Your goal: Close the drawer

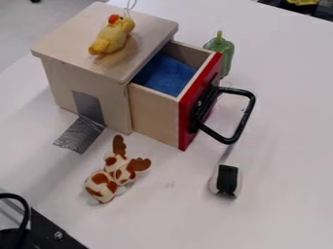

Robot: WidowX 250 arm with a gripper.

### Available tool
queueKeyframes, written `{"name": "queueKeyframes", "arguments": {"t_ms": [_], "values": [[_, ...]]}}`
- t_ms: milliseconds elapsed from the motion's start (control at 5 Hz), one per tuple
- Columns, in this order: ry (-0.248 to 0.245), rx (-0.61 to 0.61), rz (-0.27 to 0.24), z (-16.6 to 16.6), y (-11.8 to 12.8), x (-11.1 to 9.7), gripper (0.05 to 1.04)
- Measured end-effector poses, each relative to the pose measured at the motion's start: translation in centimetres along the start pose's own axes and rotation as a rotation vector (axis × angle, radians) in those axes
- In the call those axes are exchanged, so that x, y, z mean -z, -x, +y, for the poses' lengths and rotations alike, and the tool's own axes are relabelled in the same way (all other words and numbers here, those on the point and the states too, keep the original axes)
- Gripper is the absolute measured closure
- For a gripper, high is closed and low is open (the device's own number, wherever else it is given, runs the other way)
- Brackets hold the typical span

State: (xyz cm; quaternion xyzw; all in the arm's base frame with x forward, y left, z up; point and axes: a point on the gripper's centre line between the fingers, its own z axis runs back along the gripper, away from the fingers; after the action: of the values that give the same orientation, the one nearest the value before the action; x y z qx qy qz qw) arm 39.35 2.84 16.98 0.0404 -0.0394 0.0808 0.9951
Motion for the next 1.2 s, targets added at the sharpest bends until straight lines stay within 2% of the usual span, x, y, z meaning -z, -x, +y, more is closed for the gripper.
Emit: {"name": "queueKeyframes", "arguments": {"t_ms": [200, 400, 600, 800, 1000, 1200], "values": [[-0.006, 0.004, 0.047, -0.1, 0.2, 1.7, 0.085], [-0.018, 0.076, 0.092, -2.6, 1.8, 4.3, 0.085], [-0.026, 0.235, 0.093, -7.5, 4.3, 5.5, 0.085], [-0.022, 0.289, 0.076, -9.7, 6.5, 6.2, 0.085], [-0.023, 0.306, 0.089, -11.3, 8.6, 8.3, 0.085], [-0.018, 0.289, 0.083, -10.8, 8.8, 9.4, 0.085]]}}
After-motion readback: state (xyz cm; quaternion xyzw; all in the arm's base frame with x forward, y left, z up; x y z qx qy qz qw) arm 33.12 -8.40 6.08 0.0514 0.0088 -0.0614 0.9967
